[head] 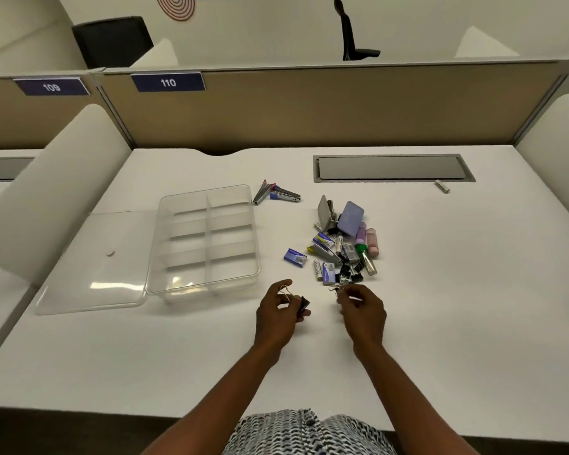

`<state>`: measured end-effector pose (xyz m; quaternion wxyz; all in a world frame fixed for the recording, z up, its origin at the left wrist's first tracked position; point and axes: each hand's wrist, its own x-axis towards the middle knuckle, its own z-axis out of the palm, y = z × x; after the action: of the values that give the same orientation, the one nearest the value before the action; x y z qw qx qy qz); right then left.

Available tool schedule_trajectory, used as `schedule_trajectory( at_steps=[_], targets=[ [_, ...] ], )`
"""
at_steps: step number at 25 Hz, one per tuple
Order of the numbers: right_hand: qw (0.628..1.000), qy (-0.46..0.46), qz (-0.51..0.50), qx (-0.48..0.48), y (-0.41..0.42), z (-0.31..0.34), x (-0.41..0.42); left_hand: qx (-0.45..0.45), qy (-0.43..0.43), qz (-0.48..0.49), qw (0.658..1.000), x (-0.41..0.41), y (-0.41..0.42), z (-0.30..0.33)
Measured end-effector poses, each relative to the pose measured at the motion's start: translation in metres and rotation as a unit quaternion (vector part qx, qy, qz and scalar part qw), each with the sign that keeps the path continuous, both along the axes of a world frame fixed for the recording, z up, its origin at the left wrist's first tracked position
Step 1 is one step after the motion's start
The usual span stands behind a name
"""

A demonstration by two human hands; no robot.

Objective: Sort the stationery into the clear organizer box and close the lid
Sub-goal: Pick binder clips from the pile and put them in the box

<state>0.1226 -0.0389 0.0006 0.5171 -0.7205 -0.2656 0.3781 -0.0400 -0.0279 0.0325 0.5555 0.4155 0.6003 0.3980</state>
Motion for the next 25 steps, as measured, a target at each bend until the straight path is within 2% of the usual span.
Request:
schedule_trajectory(
  at_steps=[2, 3, 8, 11, 14, 20, 25],
  targets=[
    [0.977, 0.211, 0.033, -0.003, 0.003, 0.016, -0.019, 0.005, -0.016, -0.004, 1.000, -0.006, -0.001, 0.010],
    [0.961, 0.273, 0.049, -0.009, 0.006, 0.023, -0.030, 0.008, -0.016, -0.002, 1.000, -0.010, 0.000, 0.015],
    [0.905, 0.414, 0.098, 0.000, 0.030, 0.055, -0.090, 0.048, 0.034, 0.008, 0.998, -0.051, 0.013, 0.044],
    [0.899, 0.415, 0.140, 0.000, 0.058, 0.070, -0.124, 0.038, 0.026, 0.000, 0.999, -0.090, 0.041, 0.058],
    [0.904, 0.391, 0.168, -0.035, 0.083, 0.081, -0.155, -0.019, 0.003, -0.017, 1.000, -0.122, 0.068, 0.060],
    [0.918, 0.294, 0.240, -0.115, 0.113, 0.087, -0.198, -0.110, -0.005, -0.034, 0.993, -0.153, 0.095, 0.061],
    [0.932, 0.240, 0.240, -0.128, 0.115, 0.076, -0.212, -0.130, -0.024, -0.036, 0.991, -0.172, 0.098, 0.054]
  ],
)
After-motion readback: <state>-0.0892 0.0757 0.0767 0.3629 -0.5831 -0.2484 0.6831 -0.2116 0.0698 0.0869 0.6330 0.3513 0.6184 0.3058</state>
